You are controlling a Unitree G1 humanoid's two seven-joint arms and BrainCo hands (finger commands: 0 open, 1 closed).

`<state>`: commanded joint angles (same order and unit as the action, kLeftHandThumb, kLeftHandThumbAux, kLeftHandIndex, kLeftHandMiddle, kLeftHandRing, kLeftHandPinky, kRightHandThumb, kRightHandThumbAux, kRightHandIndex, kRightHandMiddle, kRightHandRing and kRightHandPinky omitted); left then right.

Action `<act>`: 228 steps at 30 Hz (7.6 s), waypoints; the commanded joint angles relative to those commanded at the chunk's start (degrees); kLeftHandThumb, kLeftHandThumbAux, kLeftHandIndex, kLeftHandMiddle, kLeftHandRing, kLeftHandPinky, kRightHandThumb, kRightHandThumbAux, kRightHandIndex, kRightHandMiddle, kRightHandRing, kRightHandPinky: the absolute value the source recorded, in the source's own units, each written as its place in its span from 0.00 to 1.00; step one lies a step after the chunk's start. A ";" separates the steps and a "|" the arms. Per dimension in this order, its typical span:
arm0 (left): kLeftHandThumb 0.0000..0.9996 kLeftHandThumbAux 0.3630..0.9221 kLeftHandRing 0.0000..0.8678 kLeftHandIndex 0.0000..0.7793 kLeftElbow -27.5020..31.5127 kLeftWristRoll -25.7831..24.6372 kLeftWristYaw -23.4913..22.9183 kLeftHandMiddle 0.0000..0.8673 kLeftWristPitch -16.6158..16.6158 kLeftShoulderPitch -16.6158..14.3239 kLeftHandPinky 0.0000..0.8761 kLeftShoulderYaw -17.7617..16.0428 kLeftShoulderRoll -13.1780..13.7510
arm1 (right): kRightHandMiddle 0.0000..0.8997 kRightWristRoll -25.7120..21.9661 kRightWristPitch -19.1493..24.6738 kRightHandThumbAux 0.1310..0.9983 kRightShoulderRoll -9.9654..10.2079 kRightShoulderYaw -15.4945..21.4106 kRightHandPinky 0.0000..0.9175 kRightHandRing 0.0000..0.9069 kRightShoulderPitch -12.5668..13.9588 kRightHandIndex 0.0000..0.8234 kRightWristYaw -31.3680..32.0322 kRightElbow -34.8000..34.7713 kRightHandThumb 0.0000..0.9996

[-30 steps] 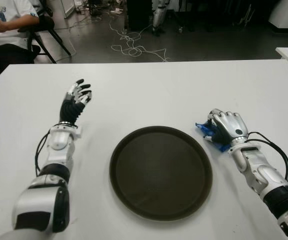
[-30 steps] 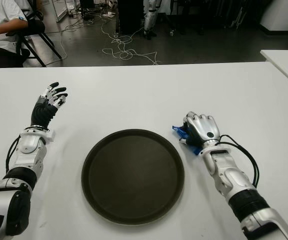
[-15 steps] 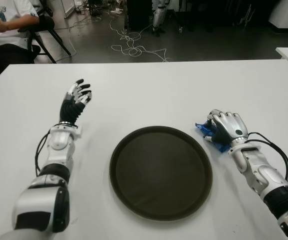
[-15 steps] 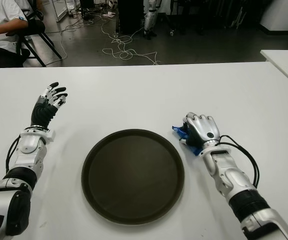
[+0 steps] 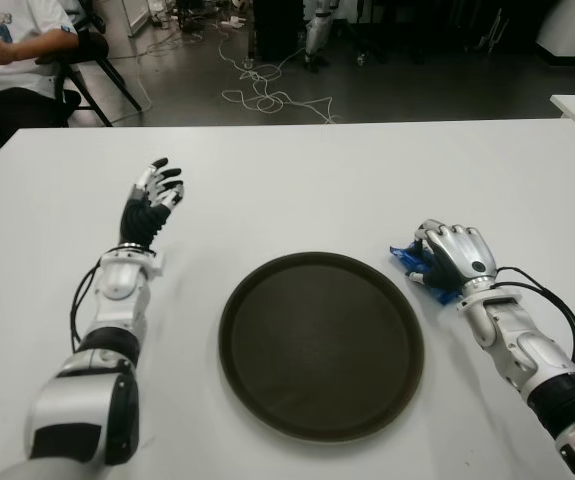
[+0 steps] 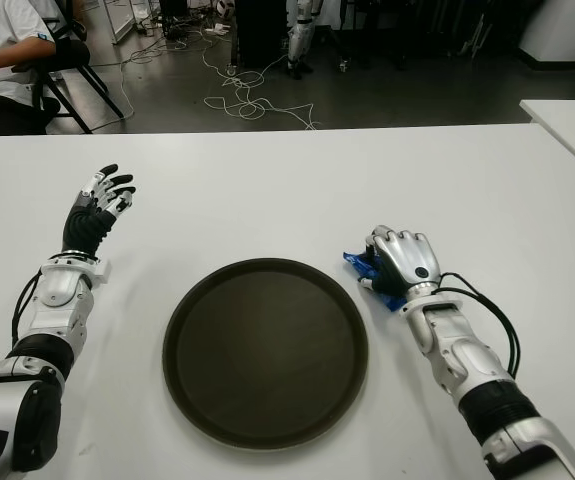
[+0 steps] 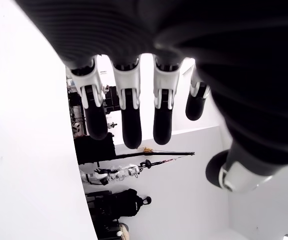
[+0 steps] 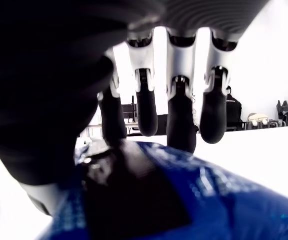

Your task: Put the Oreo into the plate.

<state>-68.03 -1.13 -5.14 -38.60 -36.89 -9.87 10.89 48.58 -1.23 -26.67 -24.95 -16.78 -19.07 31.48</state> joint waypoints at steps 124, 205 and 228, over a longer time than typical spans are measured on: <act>0.32 0.43 0.23 0.14 -1.66 1.55 1.84 0.24 0.30 -0.69 0.23 0.93 -0.35 | 0.85 -2.80 -7.45 0.83 0.77 3.93 0.82 0.84 -4.56 0.74 -1.15 -3.16 0.23; 0.32 0.42 0.23 0.15 -1.94 2.00 1.81 0.25 0.40 -0.91 0.23 0.74 -0.10 | 0.00 1.36 20.30 0.58 -2.36 10.12 0.00 0.00 3.23 0.00 25.26 -32.82 0.00; 0.33 0.46 0.23 0.14 -1.88 1.40 0.95 0.24 0.55 -0.76 0.22 0.12 0.08 | 0.01 3.91 19.33 0.51 -3.63 10.25 0.04 0.01 12.95 0.00 26.29 -38.17 0.00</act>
<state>-69.92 0.27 -4.18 -38.05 -37.65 -9.75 10.97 52.49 18.10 -30.30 -14.70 -3.83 7.22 -6.69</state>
